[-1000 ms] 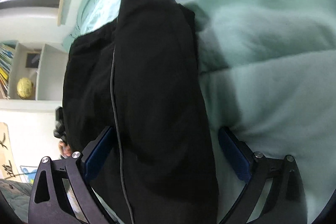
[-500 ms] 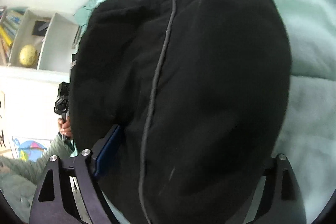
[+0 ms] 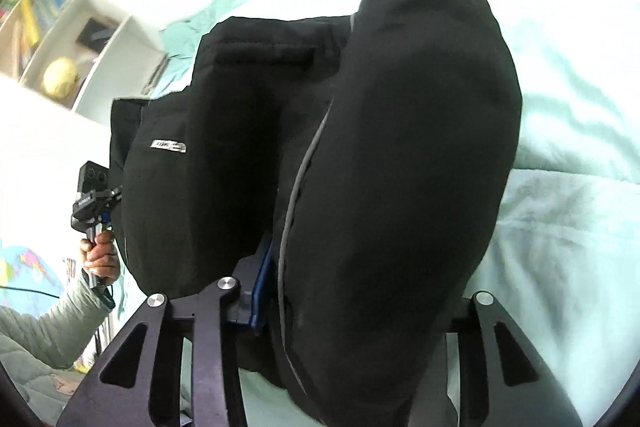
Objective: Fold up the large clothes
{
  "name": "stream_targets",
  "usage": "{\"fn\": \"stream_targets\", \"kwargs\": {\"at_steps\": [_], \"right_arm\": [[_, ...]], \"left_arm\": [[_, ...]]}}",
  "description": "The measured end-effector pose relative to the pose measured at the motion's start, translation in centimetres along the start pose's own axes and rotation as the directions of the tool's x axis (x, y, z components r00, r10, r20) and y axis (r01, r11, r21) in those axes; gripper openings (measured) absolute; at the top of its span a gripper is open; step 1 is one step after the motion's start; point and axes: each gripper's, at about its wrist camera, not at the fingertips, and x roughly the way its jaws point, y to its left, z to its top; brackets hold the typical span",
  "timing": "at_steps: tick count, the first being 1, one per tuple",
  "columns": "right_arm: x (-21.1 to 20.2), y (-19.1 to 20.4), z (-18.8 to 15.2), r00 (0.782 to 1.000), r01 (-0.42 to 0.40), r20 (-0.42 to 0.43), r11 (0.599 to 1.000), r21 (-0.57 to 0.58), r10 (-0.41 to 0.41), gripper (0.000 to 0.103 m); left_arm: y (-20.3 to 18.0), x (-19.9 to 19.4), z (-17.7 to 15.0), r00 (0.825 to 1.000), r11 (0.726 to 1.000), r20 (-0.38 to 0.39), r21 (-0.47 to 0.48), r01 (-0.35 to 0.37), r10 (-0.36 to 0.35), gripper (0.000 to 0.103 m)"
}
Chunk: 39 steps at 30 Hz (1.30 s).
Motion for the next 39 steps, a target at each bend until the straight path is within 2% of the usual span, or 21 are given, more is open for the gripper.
{"fn": "stream_targets", "kwargs": {"at_steps": [6, 12, 17, 22, 24, 26, 29, 33, 36, 37, 38, 39], "right_arm": [[-3.6, 4.9, -3.6, 1.000, 0.011, 0.029, 0.999, -0.047, -0.010, 0.045], [-6.9, 9.3, -8.7, 0.999, 0.040, 0.011, 0.998, -0.043, -0.040, 0.045], [-6.4, 9.9, -13.2, 0.996, 0.081, -0.045, 0.997, -0.002, -0.081, 0.045], [-2.4, 9.7, -15.4, 0.985, 0.149, -0.101, 0.987, 0.066, -0.142, 0.045], [-0.7, 9.8, -15.5, 0.973, 0.213, -0.106, 0.973, 0.089, -0.203, 0.045], [-0.5, 8.7, -15.5, 0.976, 0.210, -0.091, 0.966, 0.152, -0.198, 0.045], [0.1, 8.1, -14.8, 0.977, 0.210, -0.088, 0.951, 0.229, -0.194, 0.048], [-0.2, 8.9, -15.2, 0.970, 0.240, -0.109, 0.933, 0.269, -0.218, 0.052], [-1.4, 9.8, -16.0, 0.960, 0.278, -0.114, 0.915, 0.291, -0.256, 0.060], [-1.9, 10.1, -16.1, 0.955, 0.294, -0.114, 0.908, 0.299, -0.272, 0.063], [-2.5, 10.4, -16.1, 0.945, 0.327, -0.113, 0.896, 0.300, -0.307, 0.063], [-3.2, 10.3, -16.7, 0.934, 0.357, -0.113, 0.888, 0.290, -0.339, 0.063]], "left_arm": [[-5.0, -5.0, -5.3, 0.999, 0.997, 0.036, 0.073, 0.027, -0.030, 0.034], [-5.0, -7.7, -10.7, 0.999, 0.998, 0.006, 0.043, 0.046, -0.047, 0.034], [-2.9, -7.7, -15.4, 0.998, 0.999, -0.052, -0.020, 0.030, -0.031, 0.034], [1.2, -6.6, -18.7, 0.995, 0.994, -0.095, -0.105, -0.028, 0.018, 0.034], [3.5, -6.5, -19.0, 0.997, 0.986, -0.063, -0.163, -0.047, 0.037, 0.034], [5.6, -6.6, -19.7, 0.998, 0.971, -0.045, -0.232, -0.049, 0.040, 0.036], [7.8, -6.4, -20.0, 0.993, 0.942, -0.068, -0.315, -0.118, 0.101, 0.044], [8.7, -7.7, -19.5, 0.985, 0.923, -0.088, -0.343, -0.173, 0.152, 0.049], [8.1, -10.8, -18.6, 0.971, 0.913, -0.052, -0.331, -0.237, 0.233, 0.049], [7.9, -11.7, -18.4, 0.960, 0.908, -0.039, -0.318, -0.273, 0.276, 0.049], [6.9, -12.7, -18.2, 0.941, 0.901, -0.021, -0.284, -0.329, 0.337, 0.049], [5.3, -13.4, -17.8, 0.911, 0.885, 0.001, -0.234, -0.402, 0.413, 0.049]]}}
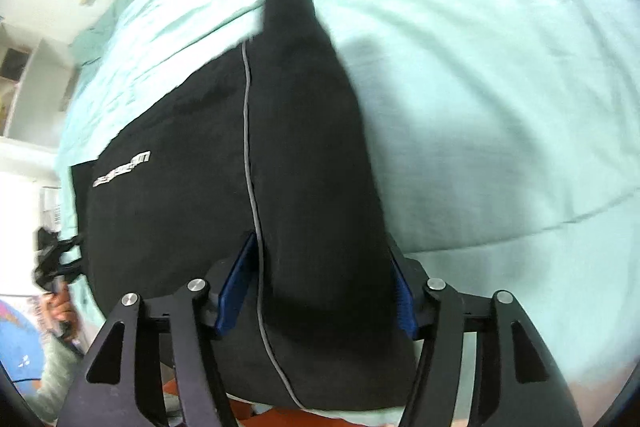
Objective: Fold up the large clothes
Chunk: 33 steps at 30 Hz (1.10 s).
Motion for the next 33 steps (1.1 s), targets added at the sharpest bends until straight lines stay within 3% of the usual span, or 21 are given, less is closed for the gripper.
{"fn": "stream_targets", "kwargs": {"at_steps": [1, 3, 6, 8, 10, 11, 12, 14, 17, 21, 27, 33], "right_arm": [[-0.9, 1.0, -0.4, 0.998, 0.063, 0.016, 0.998, -0.013, -0.063, 0.066], [-2.2, 3.5, -0.3, 0.986, 0.161, 0.053, 0.986, -0.048, -0.159, 0.066], [-3.6, 7.9, 0.1, 0.986, 0.129, 0.119, 0.986, -0.108, -0.115, 0.067], [-3.1, 11.1, 0.3, 0.988, 0.096, 0.135, 0.983, -0.154, -0.075, 0.068], [-0.7, 14.0, 0.5, 0.990, 0.110, 0.103, 0.974, -0.196, -0.092, 0.068], [1.0, 15.2, 0.5, 0.989, 0.139, 0.077, 0.966, -0.219, -0.125, 0.068], [1.9, 13.0, 0.8, 0.987, 0.162, 0.057, 0.958, -0.238, -0.153, 0.068], [5.9, 14.2, 0.5, 0.978, 0.205, 0.006, 0.947, -0.249, -0.210, 0.069], [7.9, 12.9, 0.6, 0.977, 0.211, 0.013, 0.957, -0.198, -0.213, 0.072], [7.8, 13.4, 1.1, 0.979, 0.201, -0.001, 0.968, -0.149, -0.203, 0.074], [7.5, 14.4, 2.6, 0.975, 0.210, -0.045, 0.967, -0.144, -0.218, 0.077], [4.8, 15.1, 1.2, 0.974, 0.218, -0.034, 0.968, -0.123, -0.224, 0.078]], "left_arm": [[-1.5, -1.3, 0.0, 0.996, 0.995, 0.045, 0.068, -0.077, 0.074, 0.049], [-3.7, -3.1, 0.1, 0.989, 0.975, 0.100, 0.183, -0.124, 0.107, 0.049], [-7.9, -3.7, -0.5, 0.989, 0.940, 0.128, 0.324, -0.110, 0.071, 0.050], [-9.4, -2.0, -0.7, 0.988, 0.909, 0.126, 0.394, -0.134, 0.091, 0.053], [-11.1, 1.3, -0.9, 0.977, 0.886, 0.101, 0.411, -0.214, 0.188, 0.054], [-11.6, 4.0, -0.8, 0.959, 0.869, 0.085, 0.406, -0.281, 0.270, 0.054], [-10.7, 5.2, -0.9, 0.943, 0.855, 0.073, 0.405, -0.325, 0.324, 0.053], [-8.7, 8.4, -1.0, 0.924, 0.839, 0.039, 0.406, -0.363, 0.380, 0.054], [-7.7, 9.6, -0.3, 0.920, 0.864, 0.025, 0.337, -0.375, 0.390, 0.055], [-7.8, 9.6, 0.5, 0.916, 0.863, 0.008, 0.334, -0.380, 0.400, 0.055], [-9.0, 7.4, -0.5, 0.896, 0.811, 0.045, 0.405, -0.421, 0.442, 0.055], [-12.7, 4.3, -2.2, 0.879, 0.734, 0.156, 0.495, -0.464, 0.451, 0.055]]}}
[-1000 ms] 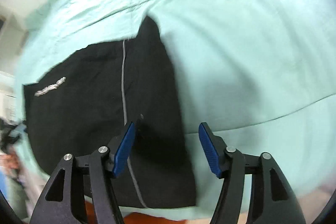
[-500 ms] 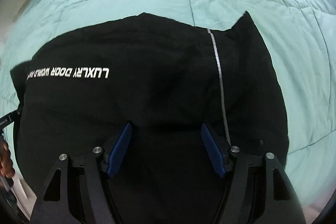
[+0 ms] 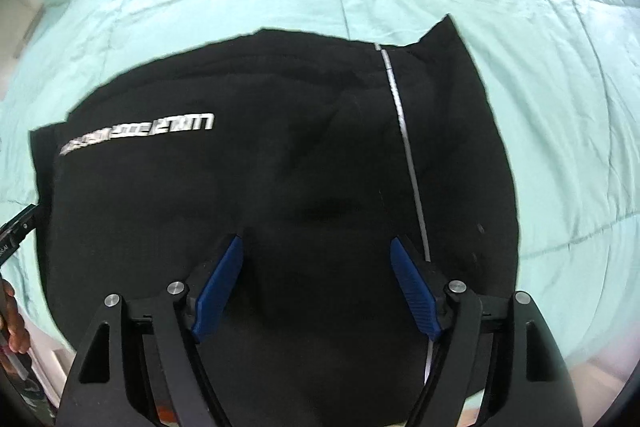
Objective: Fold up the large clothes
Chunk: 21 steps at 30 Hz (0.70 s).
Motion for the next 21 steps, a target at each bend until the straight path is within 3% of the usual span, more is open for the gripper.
{"fn": "stream_targets", "kwargs": {"at_steps": [6, 9, 11, 12, 14, 21], "right_arm": [[-5.7, 0.4, -0.1, 0.996, 0.001, 0.095, 0.999, 0.034, -0.004, 0.078], [-9.2, 1.1, -0.1, 0.987, -0.005, 0.161, 0.999, 0.034, 0.000, 0.078], [-11.8, 2.2, -0.4, 0.976, 0.019, 0.215, 1.000, 0.018, -0.022, 0.078], [-12.6, 1.4, -2.1, 0.972, 0.030, 0.232, 1.000, 0.011, -0.031, 0.078], [-14.6, 0.0, -3.3, 0.961, 0.053, 0.271, 0.999, 0.000, -0.051, 0.078], [-20.2, -0.8, -3.8, 0.917, 0.108, 0.386, 0.994, -0.008, -0.096, 0.079]], "left_arm": [[-3.8, -4.8, 1.0, 0.994, 0.996, 0.102, 0.078, -0.037, 0.029, 0.055], [-6.7, -8.0, 1.9, 0.986, 0.994, 0.162, 0.105, 0.010, -0.027, 0.055], [-7.8, -10.4, 1.9, 0.977, 0.989, 0.207, 0.145, 0.030, -0.060, 0.055], [-9.0, -10.6, 2.3, 0.972, 0.987, 0.226, 0.162, 0.022, -0.059, 0.055], [-11.3, -12.2, 2.8, 0.961, 0.979, 0.276, 0.201, -0.031, -0.026, 0.055], [-12.3, -15.9, 3.7, 0.944, 0.977, 0.328, 0.211, -0.033, -0.040, 0.057]]}}
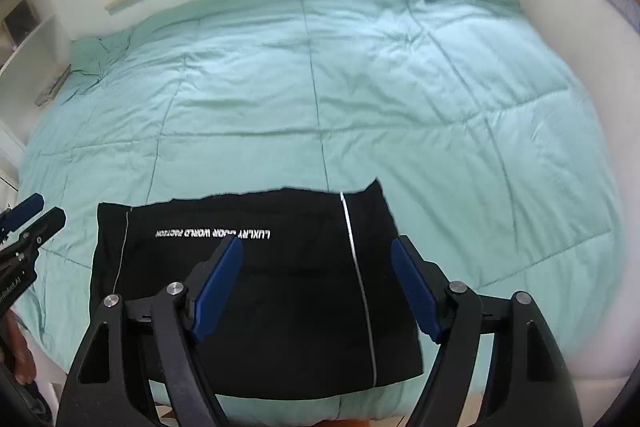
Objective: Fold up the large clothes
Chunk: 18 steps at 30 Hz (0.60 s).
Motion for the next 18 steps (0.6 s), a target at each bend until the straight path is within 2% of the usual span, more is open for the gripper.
{"fn": "stream_targets", "kwargs": {"at_steps": [3, 6, 10, 14, 18], "right_arm": [[-1.4, 0.3, 0.5, 0.998, 0.045, 0.036, 0.998, -0.034, -0.043, 0.080], [-2.5, 0.7, 0.7, 0.997, 0.053, 0.065, 0.997, -0.047, -0.050, 0.080], [-3.3, 1.2, 0.4, 0.997, 0.045, 0.068, 0.998, -0.045, -0.042, 0.080], [-3.8, 1.2, -0.3, 0.999, -0.001, 0.053, 1.000, -0.010, 0.002, 0.080], [-3.9, 1.8, -1.1, 0.998, 0.009, 0.054, 1.000, -0.016, -0.008, 0.080]], "left_arm": [[0.3, -1.0, 0.4, 1.000, 1.000, -0.003, -0.022, -0.015, 0.015, 0.058], [0.7, -2.1, 0.6, 1.000, 0.999, 0.016, -0.048, -0.010, 0.011, 0.058], [0.8, -3.4, 0.4, 0.999, 0.998, 0.029, -0.065, -0.027, 0.029, 0.059], [0.2, -4.5, -0.4, 0.998, 0.997, 0.032, -0.057, -0.050, 0.052, 0.059], [-0.9, -4.9, -1.5, 0.999, 0.998, 0.021, -0.056, -0.023, 0.025, 0.059]]}}
